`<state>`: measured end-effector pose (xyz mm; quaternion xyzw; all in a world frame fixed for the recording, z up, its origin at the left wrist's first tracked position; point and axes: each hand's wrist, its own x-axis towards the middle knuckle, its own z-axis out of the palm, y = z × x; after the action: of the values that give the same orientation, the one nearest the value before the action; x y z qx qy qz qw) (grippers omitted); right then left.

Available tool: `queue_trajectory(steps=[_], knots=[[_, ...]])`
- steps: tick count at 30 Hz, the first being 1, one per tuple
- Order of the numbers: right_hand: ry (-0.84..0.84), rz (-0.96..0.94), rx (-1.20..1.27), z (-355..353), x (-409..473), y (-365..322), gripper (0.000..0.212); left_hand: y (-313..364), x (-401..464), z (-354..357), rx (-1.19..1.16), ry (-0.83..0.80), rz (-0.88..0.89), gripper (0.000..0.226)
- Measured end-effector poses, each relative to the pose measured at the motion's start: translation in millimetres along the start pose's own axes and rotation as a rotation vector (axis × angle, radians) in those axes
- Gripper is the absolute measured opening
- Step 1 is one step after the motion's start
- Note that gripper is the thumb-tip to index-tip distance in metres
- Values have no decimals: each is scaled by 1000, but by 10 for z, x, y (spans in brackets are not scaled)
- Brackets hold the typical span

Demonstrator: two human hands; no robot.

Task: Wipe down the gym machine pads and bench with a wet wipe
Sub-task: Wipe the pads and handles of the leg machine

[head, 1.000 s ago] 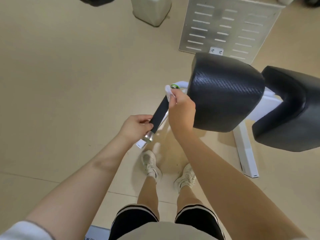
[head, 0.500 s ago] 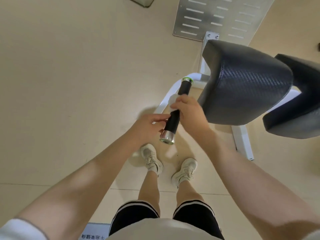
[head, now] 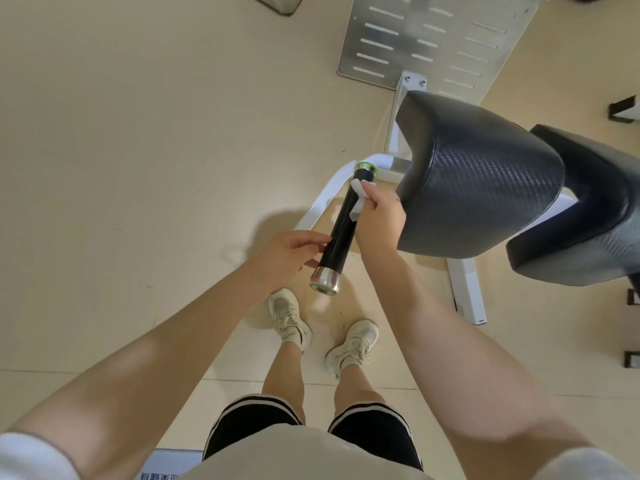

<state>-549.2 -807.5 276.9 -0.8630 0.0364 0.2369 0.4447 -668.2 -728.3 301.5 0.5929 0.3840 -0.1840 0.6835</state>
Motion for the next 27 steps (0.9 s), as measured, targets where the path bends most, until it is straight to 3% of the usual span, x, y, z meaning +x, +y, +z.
queue_trajectory(steps=[4,10,12,14,16,19,21,25,27], knots=[[-80,-176,-299,29,12,113,35,13,16,-5,-10,3,-10,33],[-327,-370,-340,-330,-468,134,29,86,29,-24,-40,2,-49,31],[-276,-446,-397,-322,-303,-65,29,65,43,-45,-36,12,-74,30],[-211,-525,-479,-217,-4,-264,42,30,63,-69,-47,42,-81,28],[-250,-512,-622,-57,292,-347,36,2,89,-104,-73,84,-79,26],[-427,-413,-956,79,565,-263,33,-57,110,-170,-134,153,-81,23],[-528,-450,-1045,32,544,-225,33,-102,101,-206,-163,185,-80,21],[-667,-700,-1060,-150,161,-94,37,-125,62,-242,-184,233,-93,20],[-788,-675,-976,-239,-111,-55,37,-63,13,-229,-178,230,-79,20]])
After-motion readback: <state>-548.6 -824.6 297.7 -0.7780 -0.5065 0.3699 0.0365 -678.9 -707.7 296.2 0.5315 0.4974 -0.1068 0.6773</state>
